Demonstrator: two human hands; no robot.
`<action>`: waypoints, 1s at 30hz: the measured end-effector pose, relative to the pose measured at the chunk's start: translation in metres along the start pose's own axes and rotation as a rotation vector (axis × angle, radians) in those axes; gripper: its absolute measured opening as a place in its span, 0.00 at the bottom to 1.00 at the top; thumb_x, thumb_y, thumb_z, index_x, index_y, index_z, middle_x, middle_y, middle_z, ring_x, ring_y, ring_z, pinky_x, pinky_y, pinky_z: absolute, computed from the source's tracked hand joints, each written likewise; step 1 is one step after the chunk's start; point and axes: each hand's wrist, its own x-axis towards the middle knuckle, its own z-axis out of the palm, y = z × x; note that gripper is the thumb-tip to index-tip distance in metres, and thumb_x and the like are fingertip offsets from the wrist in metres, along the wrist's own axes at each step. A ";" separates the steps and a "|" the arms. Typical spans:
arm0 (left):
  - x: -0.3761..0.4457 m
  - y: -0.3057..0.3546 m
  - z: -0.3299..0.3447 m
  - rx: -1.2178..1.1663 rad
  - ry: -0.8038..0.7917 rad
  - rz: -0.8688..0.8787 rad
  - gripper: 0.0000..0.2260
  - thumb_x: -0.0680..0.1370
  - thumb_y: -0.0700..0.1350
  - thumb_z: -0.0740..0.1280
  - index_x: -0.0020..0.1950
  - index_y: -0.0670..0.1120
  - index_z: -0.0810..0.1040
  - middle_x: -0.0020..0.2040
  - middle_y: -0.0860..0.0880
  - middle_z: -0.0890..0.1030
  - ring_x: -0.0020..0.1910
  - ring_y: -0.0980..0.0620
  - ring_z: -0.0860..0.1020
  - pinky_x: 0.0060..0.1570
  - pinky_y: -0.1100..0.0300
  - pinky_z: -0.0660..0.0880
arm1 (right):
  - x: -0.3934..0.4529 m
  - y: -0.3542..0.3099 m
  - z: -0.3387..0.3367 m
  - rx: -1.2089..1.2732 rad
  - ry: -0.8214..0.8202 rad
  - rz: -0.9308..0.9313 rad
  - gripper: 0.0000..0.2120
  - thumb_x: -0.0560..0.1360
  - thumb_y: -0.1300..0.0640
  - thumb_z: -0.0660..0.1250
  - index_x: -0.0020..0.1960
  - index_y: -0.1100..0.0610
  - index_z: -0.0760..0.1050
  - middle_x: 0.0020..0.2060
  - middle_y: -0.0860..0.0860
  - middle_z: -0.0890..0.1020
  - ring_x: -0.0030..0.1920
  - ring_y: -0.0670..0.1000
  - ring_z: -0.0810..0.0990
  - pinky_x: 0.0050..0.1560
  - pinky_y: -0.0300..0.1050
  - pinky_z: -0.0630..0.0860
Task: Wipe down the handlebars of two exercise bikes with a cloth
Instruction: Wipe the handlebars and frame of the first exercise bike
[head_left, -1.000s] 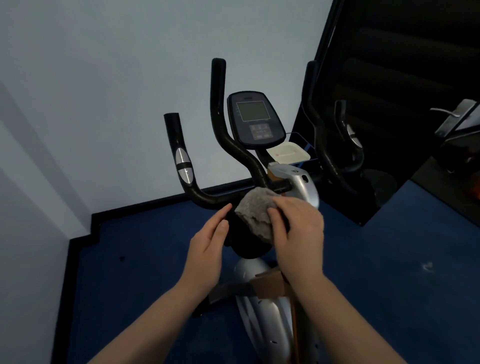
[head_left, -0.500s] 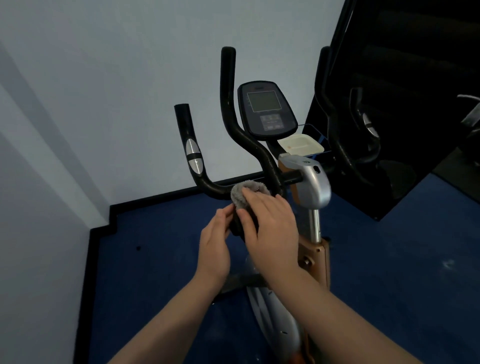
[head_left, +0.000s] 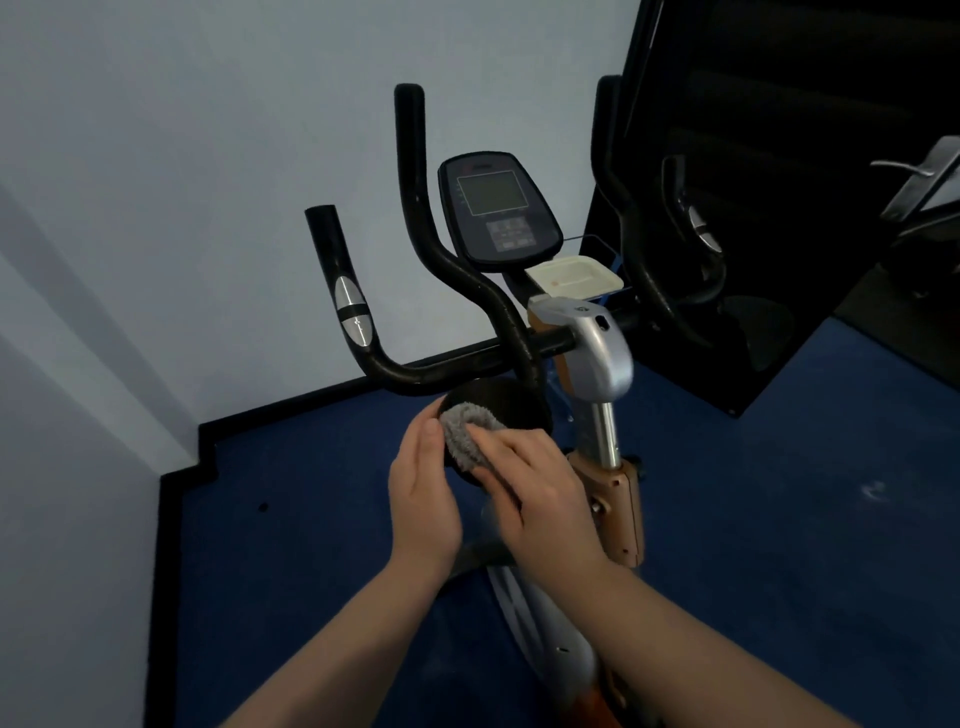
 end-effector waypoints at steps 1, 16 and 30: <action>0.000 0.000 0.002 0.001 0.017 -0.001 0.15 0.83 0.44 0.53 0.60 0.47 0.78 0.51 0.56 0.83 0.52 0.61 0.79 0.48 0.72 0.72 | 0.000 0.004 -0.004 -0.017 -0.040 -0.024 0.17 0.76 0.63 0.65 0.64 0.61 0.75 0.52 0.54 0.80 0.51 0.52 0.78 0.51 0.49 0.78; 0.020 0.001 0.003 0.143 -0.111 -0.019 0.14 0.83 0.46 0.54 0.64 0.55 0.74 0.57 0.57 0.79 0.55 0.62 0.77 0.51 0.70 0.72 | 0.061 0.024 -0.035 0.297 0.128 0.465 0.11 0.79 0.57 0.62 0.59 0.53 0.78 0.53 0.46 0.80 0.55 0.42 0.76 0.58 0.38 0.73; 0.021 -0.004 -0.002 0.169 -0.176 0.020 0.15 0.81 0.50 0.52 0.64 0.56 0.73 0.55 0.58 0.78 0.53 0.65 0.76 0.47 0.77 0.69 | 0.006 -0.002 0.010 0.593 0.420 0.778 0.10 0.82 0.54 0.53 0.55 0.50 0.73 0.44 0.43 0.80 0.44 0.31 0.78 0.41 0.22 0.70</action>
